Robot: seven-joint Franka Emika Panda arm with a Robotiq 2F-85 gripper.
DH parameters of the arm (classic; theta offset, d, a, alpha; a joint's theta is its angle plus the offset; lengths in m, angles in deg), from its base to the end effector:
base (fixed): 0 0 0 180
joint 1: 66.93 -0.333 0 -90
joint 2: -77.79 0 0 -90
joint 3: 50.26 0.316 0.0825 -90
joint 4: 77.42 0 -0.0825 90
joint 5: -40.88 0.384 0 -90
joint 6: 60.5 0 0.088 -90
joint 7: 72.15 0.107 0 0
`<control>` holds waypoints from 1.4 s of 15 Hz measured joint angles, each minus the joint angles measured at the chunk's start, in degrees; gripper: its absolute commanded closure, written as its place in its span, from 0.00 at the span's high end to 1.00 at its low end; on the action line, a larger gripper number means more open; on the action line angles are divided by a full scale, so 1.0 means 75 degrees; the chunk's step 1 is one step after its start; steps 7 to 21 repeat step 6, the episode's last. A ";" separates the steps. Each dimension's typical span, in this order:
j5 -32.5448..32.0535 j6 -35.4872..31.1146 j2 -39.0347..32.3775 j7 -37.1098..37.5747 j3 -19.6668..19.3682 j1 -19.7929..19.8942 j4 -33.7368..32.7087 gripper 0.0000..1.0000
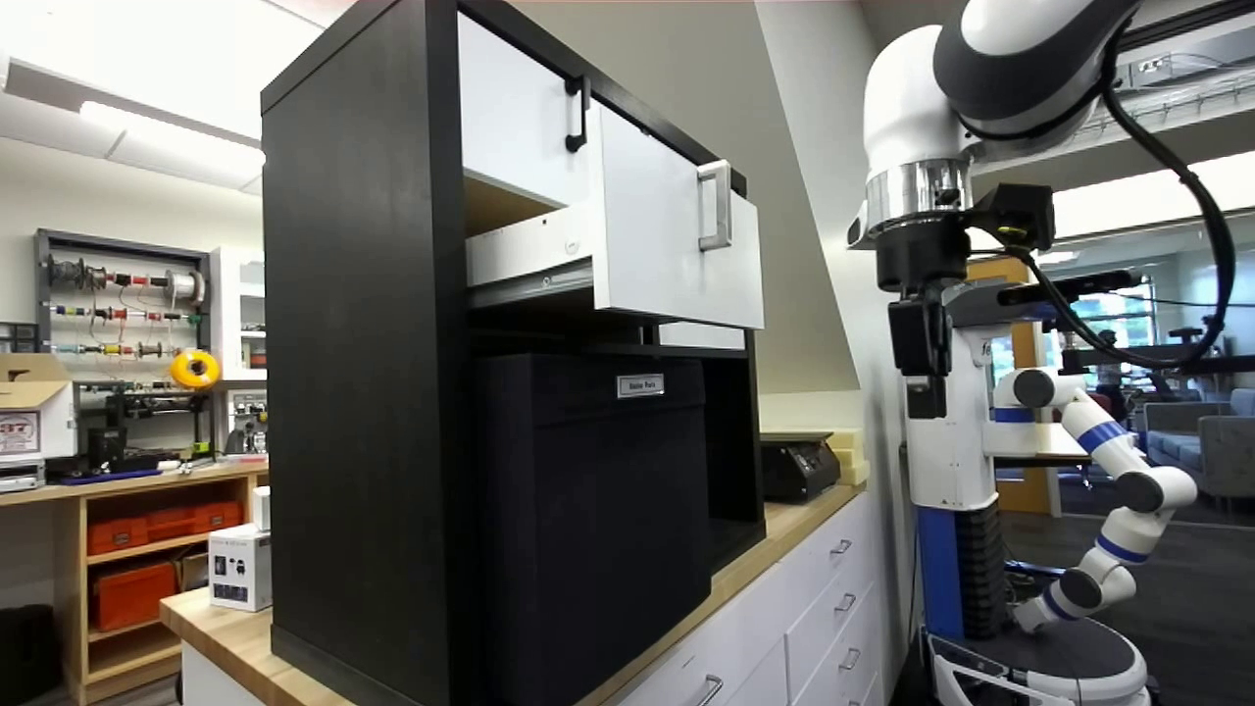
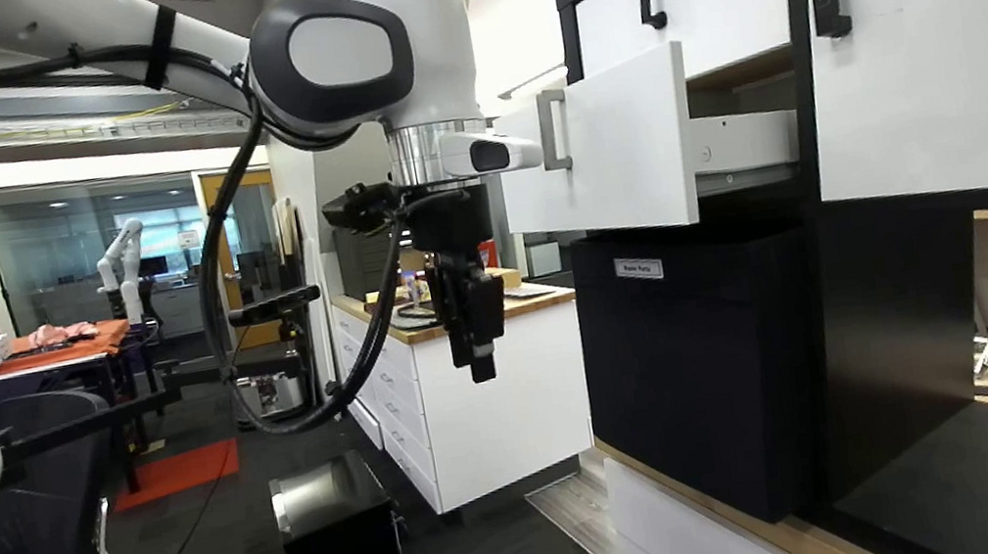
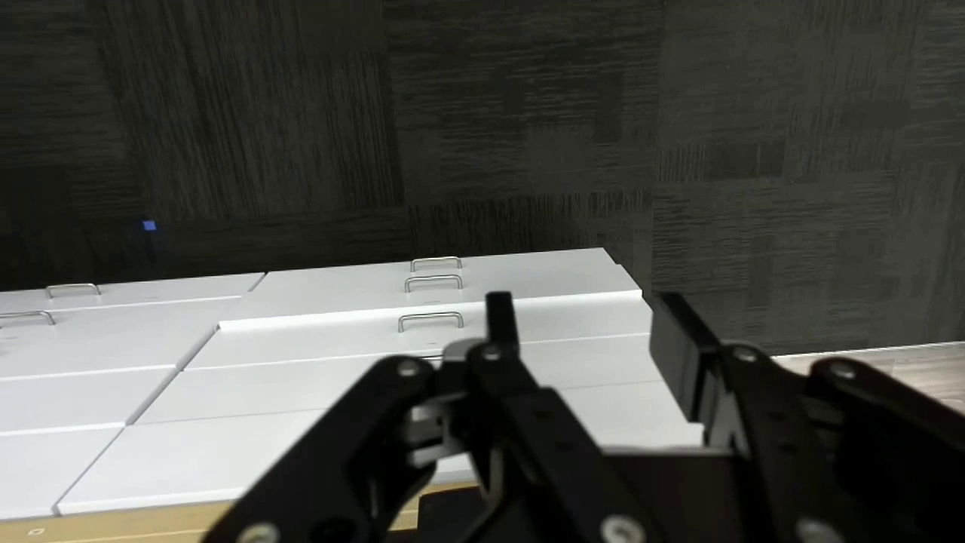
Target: Open the middle drawer of the file cabinet
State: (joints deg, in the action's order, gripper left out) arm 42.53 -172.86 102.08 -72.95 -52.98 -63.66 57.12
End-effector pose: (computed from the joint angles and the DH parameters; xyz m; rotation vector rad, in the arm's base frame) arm 0.4237 -0.0440 0.4956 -3.0932 0.1505 -0.0602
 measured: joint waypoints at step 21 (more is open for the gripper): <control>-0.0169 0.0615 0.0006 0.0046 0.0000 0.0001 -0.0427 0.94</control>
